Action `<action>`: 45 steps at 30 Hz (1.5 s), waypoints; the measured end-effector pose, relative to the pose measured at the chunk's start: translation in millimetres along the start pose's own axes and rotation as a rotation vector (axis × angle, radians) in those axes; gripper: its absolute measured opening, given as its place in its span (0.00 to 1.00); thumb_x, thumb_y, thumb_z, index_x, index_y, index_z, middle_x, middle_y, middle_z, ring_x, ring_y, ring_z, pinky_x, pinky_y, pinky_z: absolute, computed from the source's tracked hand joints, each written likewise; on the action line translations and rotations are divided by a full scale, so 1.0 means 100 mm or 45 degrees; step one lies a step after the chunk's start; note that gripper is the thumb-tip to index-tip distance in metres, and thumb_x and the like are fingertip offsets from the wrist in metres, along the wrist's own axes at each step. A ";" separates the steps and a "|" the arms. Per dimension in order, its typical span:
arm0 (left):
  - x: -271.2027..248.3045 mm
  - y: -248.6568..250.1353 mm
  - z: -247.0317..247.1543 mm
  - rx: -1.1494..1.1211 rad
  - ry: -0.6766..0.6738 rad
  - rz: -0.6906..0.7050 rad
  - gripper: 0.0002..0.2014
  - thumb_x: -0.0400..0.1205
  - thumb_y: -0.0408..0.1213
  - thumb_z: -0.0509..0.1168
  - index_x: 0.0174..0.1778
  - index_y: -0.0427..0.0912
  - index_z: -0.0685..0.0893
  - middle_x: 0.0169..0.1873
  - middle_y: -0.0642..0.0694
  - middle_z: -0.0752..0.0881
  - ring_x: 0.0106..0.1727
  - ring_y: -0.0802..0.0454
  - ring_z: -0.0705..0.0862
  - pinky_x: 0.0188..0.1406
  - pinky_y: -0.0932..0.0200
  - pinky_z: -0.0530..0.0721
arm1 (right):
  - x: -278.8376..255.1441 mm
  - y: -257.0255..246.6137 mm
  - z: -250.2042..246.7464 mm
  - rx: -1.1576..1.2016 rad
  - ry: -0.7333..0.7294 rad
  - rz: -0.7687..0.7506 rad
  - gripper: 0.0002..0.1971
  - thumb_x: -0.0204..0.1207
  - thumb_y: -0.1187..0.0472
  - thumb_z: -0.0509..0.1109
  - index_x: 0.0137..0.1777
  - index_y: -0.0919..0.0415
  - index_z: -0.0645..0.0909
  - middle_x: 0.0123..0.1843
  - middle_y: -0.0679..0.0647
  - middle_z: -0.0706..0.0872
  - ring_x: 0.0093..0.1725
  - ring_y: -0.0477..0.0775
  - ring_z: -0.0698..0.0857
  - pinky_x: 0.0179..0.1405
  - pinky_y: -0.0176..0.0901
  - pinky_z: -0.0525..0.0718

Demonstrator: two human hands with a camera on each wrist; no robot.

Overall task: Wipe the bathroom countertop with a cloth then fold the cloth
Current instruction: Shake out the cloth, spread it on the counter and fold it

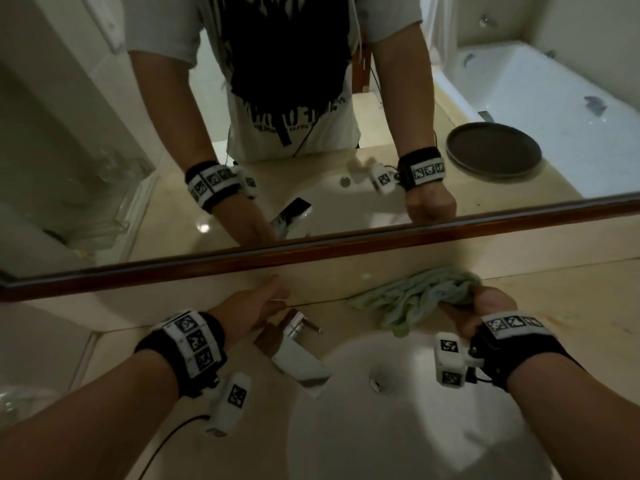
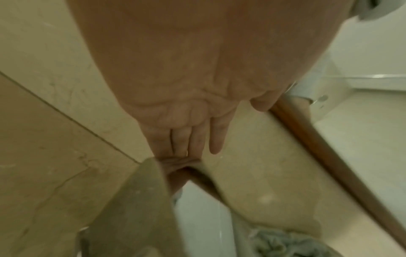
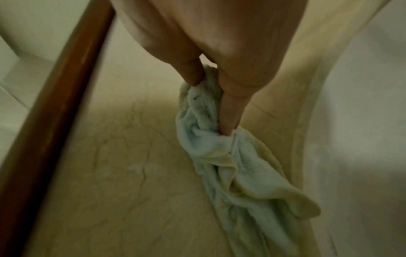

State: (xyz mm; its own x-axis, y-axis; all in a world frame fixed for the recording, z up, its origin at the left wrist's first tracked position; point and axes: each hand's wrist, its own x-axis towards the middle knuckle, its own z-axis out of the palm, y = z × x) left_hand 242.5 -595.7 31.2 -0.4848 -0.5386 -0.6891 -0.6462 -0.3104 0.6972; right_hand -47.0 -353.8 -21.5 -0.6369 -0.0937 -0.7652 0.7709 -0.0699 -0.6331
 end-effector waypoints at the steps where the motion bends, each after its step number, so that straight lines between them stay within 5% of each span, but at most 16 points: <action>1: -0.08 0.03 0.03 -0.016 0.037 0.020 0.23 0.87 0.60 0.55 0.57 0.50 0.90 0.63 0.45 0.88 0.68 0.47 0.82 0.78 0.47 0.73 | -0.05 -0.08 -0.05 -0.017 -0.021 -0.026 0.14 0.84 0.66 0.61 0.66 0.65 0.79 0.64 0.69 0.83 0.50 0.68 0.85 0.37 0.63 0.87; 3: -0.24 0.13 0.09 -0.003 0.102 0.070 0.24 0.89 0.56 0.52 0.59 0.46 0.88 0.63 0.43 0.88 0.69 0.46 0.82 0.78 0.47 0.73 | -0.12 -0.20 -0.12 -0.113 -0.059 -0.087 0.18 0.80 0.67 0.65 0.69 0.66 0.78 0.69 0.70 0.81 0.54 0.68 0.85 0.43 0.65 0.88; 6: -0.56 0.29 0.26 -0.016 0.159 0.155 0.26 0.89 0.57 0.53 0.61 0.42 0.87 0.61 0.43 0.88 0.66 0.45 0.84 0.75 0.46 0.76 | -0.59 -0.41 -0.18 -0.204 -0.170 -0.101 0.08 0.72 0.74 0.69 0.50 0.72 0.84 0.52 0.74 0.87 0.50 0.74 0.87 0.43 0.69 0.90; 9: -0.87 0.42 0.45 -0.056 0.178 0.242 0.25 0.88 0.56 0.55 0.59 0.41 0.89 0.59 0.42 0.90 0.62 0.45 0.86 0.70 0.46 0.79 | -0.95 -0.58 -0.20 -0.385 -0.367 -0.156 0.13 0.65 0.78 0.67 0.49 0.78 0.85 0.45 0.78 0.86 0.43 0.71 0.88 0.37 0.62 0.90; 14: -1.41 0.67 0.89 -0.103 0.130 0.375 0.21 0.90 0.46 0.59 0.63 0.31 0.86 0.57 0.36 0.87 0.55 0.43 0.81 0.50 0.56 0.79 | -1.36 -0.92 -0.23 -0.624 -0.451 -0.219 0.11 0.80 0.64 0.69 0.59 0.68 0.81 0.55 0.71 0.86 0.52 0.72 0.86 0.52 0.72 0.86; 19: -1.74 0.82 1.26 0.107 0.094 0.581 0.11 0.85 0.45 0.67 0.57 0.43 0.88 0.58 0.39 0.89 0.56 0.46 0.86 0.64 0.43 0.84 | -1.74 -1.07 -0.37 -0.866 -0.627 -0.325 0.24 0.77 0.51 0.72 0.68 0.63 0.79 0.64 0.67 0.85 0.59 0.68 0.87 0.44 0.57 0.90; 23: -2.03 0.96 1.53 0.383 -0.019 0.875 0.04 0.80 0.49 0.70 0.47 0.58 0.89 0.44 0.56 0.90 0.47 0.55 0.87 0.54 0.49 0.85 | -2.18 -1.11 -0.45 -1.001 -0.718 -0.396 0.26 0.69 0.46 0.75 0.62 0.62 0.84 0.56 0.67 0.89 0.54 0.67 0.88 0.52 0.60 0.89; 26: -2.13 0.99 1.64 0.396 -0.132 0.911 0.23 0.71 0.55 0.76 0.63 0.60 0.85 0.57 0.52 0.91 0.61 0.49 0.89 0.65 0.38 0.85 | -2.50 -1.10 -0.51 -1.134 -0.741 -0.606 0.23 0.69 0.44 0.72 0.57 0.59 0.85 0.48 0.62 0.87 0.47 0.64 0.87 0.45 0.53 0.89; 28: -2.19 0.99 1.66 0.361 -0.139 0.912 0.33 0.64 0.58 0.80 0.67 0.62 0.82 0.60 0.52 0.90 0.62 0.48 0.89 0.65 0.39 0.85 | -2.72 -1.05 -0.57 -1.165 -0.786 -0.728 0.15 0.73 0.47 0.69 0.54 0.55 0.84 0.55 0.61 0.88 0.54 0.66 0.89 0.53 0.61 0.90; 31: -2.40 0.97 1.70 0.305 -0.176 0.943 0.35 0.60 0.57 0.84 0.64 0.60 0.83 0.59 0.51 0.90 0.60 0.49 0.89 0.63 0.39 0.86 | -3.06 -0.97 -0.71 -1.339 -0.778 -0.972 0.16 0.78 0.52 0.67 0.60 0.60 0.85 0.64 0.64 0.86 0.65 0.67 0.84 0.67 0.57 0.82; 34: -2.54 0.89 1.72 0.238 -0.219 0.952 0.39 0.58 0.60 0.86 0.64 0.56 0.81 0.59 0.48 0.90 0.61 0.46 0.89 0.63 0.38 0.86 | -3.32 -0.94 -0.83 -1.377 -0.740 -1.096 0.16 0.85 0.58 0.62 0.68 0.64 0.82 0.67 0.63 0.84 0.67 0.62 0.81 0.68 0.48 0.73; 37: -2.71 0.82 1.76 0.320 -0.225 1.020 0.31 0.64 0.59 0.82 0.60 0.51 0.84 0.56 0.45 0.91 0.58 0.43 0.90 0.62 0.36 0.86 | -3.44 -0.90 -1.00 -1.558 -0.805 -1.187 0.21 0.75 0.44 0.70 0.58 0.59 0.87 0.58 0.58 0.89 0.61 0.60 0.86 0.66 0.55 0.80; 40: -2.90 0.80 1.78 0.404 -0.199 1.078 0.23 0.68 0.52 0.78 0.57 0.50 0.88 0.52 0.45 0.93 0.55 0.45 0.91 0.62 0.36 0.87 | -3.45 -0.96 -1.22 -1.513 -0.774 -1.177 0.33 0.53 0.29 0.76 0.50 0.54 0.86 0.50 0.53 0.91 0.51 0.53 0.89 0.52 0.49 0.86; 42: -3.02 0.80 1.79 0.446 -0.170 1.095 0.17 0.70 0.50 0.77 0.53 0.53 0.89 0.49 0.49 0.93 0.53 0.49 0.91 0.61 0.39 0.88 | -3.53 -1.00 -1.40 -1.660 -0.827 -1.176 0.35 0.48 0.33 0.82 0.52 0.53 0.84 0.50 0.52 0.91 0.50 0.50 0.89 0.47 0.44 0.84; 45: -3.17 0.83 1.84 0.527 -0.150 1.162 0.03 0.77 0.45 0.74 0.42 0.54 0.86 0.42 0.52 0.90 0.46 0.54 0.88 0.56 0.45 0.87 | -3.57 -1.11 -1.64 -1.772 -0.914 -1.028 0.30 0.56 0.57 0.87 0.59 0.60 0.82 0.49 0.56 0.89 0.45 0.51 0.88 0.43 0.41 0.87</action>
State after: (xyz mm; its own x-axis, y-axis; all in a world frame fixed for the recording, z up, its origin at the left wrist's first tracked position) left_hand 234.7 -306.8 271.2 -0.9370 -0.3467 0.0426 -0.1422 0.4901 0.8600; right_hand 94.3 -150.2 302.8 -0.3985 -0.8723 -0.2833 -0.5282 0.4708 -0.7066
